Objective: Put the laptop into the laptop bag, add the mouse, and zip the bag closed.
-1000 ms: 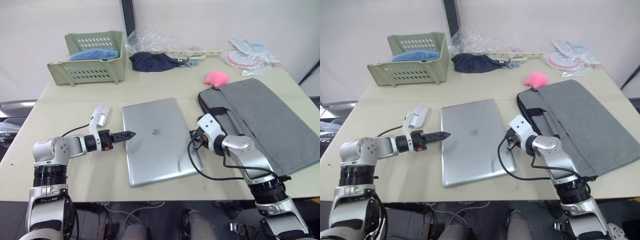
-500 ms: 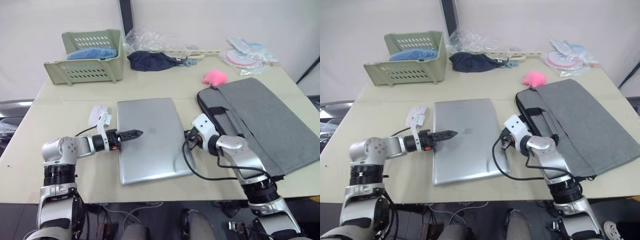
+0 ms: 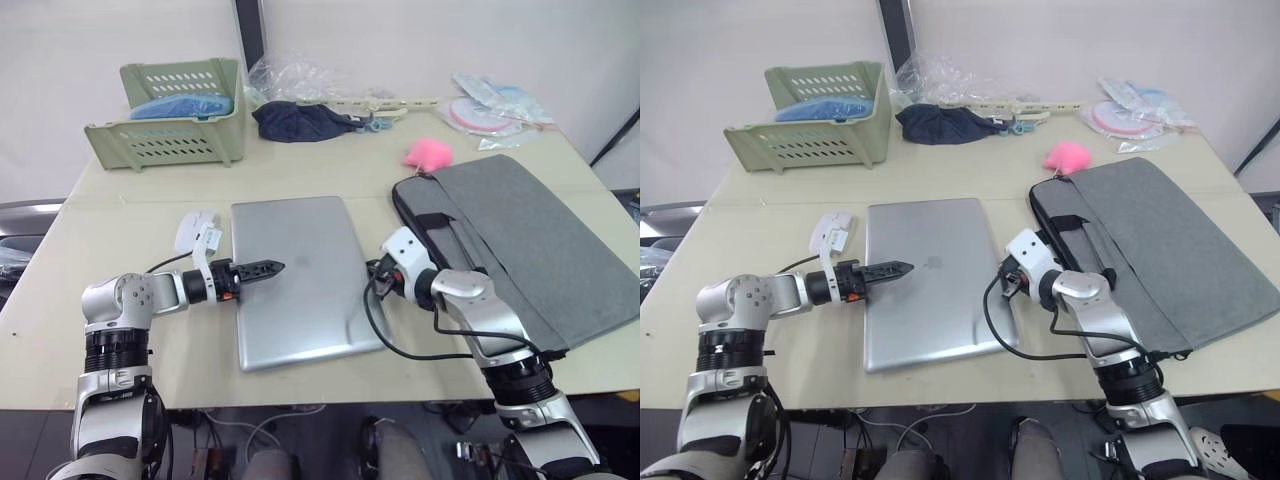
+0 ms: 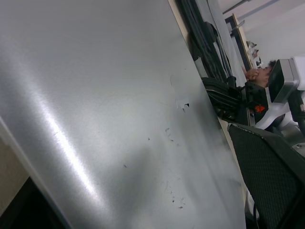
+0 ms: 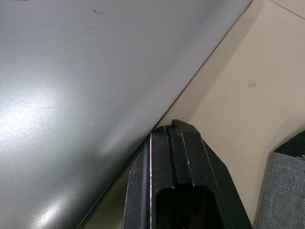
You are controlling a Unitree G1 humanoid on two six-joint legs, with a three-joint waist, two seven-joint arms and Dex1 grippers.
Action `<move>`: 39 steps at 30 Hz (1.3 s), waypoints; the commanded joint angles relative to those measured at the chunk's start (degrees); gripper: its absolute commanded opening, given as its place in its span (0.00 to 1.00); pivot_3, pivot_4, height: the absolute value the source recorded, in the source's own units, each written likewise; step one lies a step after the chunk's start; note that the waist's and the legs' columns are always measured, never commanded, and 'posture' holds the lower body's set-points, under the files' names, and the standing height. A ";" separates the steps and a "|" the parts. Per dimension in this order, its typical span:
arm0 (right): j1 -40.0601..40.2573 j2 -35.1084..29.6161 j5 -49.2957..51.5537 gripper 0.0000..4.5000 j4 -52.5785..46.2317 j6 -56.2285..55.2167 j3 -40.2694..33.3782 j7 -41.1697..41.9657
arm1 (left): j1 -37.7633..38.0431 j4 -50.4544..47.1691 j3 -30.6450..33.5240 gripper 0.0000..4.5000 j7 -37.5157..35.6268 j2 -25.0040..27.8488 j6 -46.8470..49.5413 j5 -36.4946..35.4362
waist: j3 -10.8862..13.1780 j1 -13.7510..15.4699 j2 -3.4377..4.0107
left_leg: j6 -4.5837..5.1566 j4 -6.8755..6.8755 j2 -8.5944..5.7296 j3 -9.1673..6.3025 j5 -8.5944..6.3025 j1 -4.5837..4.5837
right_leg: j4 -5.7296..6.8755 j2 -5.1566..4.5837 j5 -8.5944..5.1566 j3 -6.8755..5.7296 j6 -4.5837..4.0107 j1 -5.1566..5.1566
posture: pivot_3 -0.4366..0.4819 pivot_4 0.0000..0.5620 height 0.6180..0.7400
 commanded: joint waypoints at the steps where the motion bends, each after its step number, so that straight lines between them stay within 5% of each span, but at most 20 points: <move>1: 0.53 0.88 1.82 0.02 -2.75 -0.85 4.16 3.81 | 1.73 0.04 -4.40 1.00 0.08 -2.71 3.19 -1.22 | 0.00 0.04 0.00 | 0.00 0.00 0.00 -0.02 0.00 -0.02 | -0.01 0.00 0.00 0.00 0.01 0.00 | 0.48 0.27 1.00; 3: 0.80 0.49 2.01 0.02 -3.50 -0.49 3.93 4.01 | 2.32 -0.85 -3.84 1.00 -0.01 -1.56 3.76 -1.47 | 0.02 0.02 0.01 | 0.00 -0.01 0.00 -0.05 0.00 -0.05 | -0.04 0.01 -0.01 -0.01 0.02 0.00 | 0.48 0.27 1.00; 5: 0.92 0.07 1.96 0.00 -3.79 -0.51 3.89 4.21 | 2.93 -1.67 -3.16 0.84 -0.29 -0.25 4.35 -1.87 | 0.10 -0.33 -0.04 | 0.00 -0.08 0.00 -0.07 0.00 -0.06 | -0.09 0.01 -0.03 -0.03 0.04 -0.02 | 0.48 0.27 1.00; 11: 1.04 -0.50 1.74 0.00 -3.29 -0.84 3.43 4.72 | 4.24 -3.34 -1.43 0.84 -0.14 1.50 6.17 -3.64 | 0.14 -0.70 -0.09 | 0.00 -0.48 0.02 -0.06 0.00 -0.06 | -0.38 0.13 -0.11 -0.09 0.15 -0.07 | 0.48 0.27 1.00; 18: 1.70 -0.87 1.66 0.00 -3.49 -1.02 3.38 4.94 | 5.49 -5.76 0.00 0.29 0.92 0.39 7.45 -5.39 | 0.21 -0.77 -0.17 | 0.00 -0.69 0.04 -0.05 0.00 -0.06 | -0.52 0.19 -0.12 -0.11 0.16 -0.10 | 0.48 0.27 1.00; 21: 1.75 -1.07 1.67 0.00 -3.41 -1.11 3.08 4.93 | 5.41 -6.38 0.31 0.17 1.13 0.10 7.69 -6.02 | 0.41 -0.47 -0.74 | 0.00 -0.71 0.04 -0.08 0.00 -0.07 | -0.54 0.19 -0.12 -0.12 0.17 -0.10 | 0.48 0.27 1.00; 29: 3.51 -2.37 1.65 0.00 -8.45 0.46 0.73 3.13 | 5.92 -7.34 0.47 0.14 2.54 -0.95 8.53 -7.08 | 0.55 -0.30 -0.93 | 0.00 -0.70 0.02 -0.40 0.00 -0.20 | -0.72 0.21 -0.12 -0.15 0.17 -0.06 | 0.48 0.27 1.00; 39: -4.82 -8.15 4.31 0.00 -27.82 19.30 -12.19 -1.89 | 7.44 -10.26 1.51 0.12 4.24 -2.08 9.30 -8.97 | 0.80 1.26 -0.81 | 0.02 -0.69 -0.07 -0.96 0.01 -0.52 | -0.83 0.20 -0.12 -0.40 0.17 -0.25 | 0.48 0.27 1.00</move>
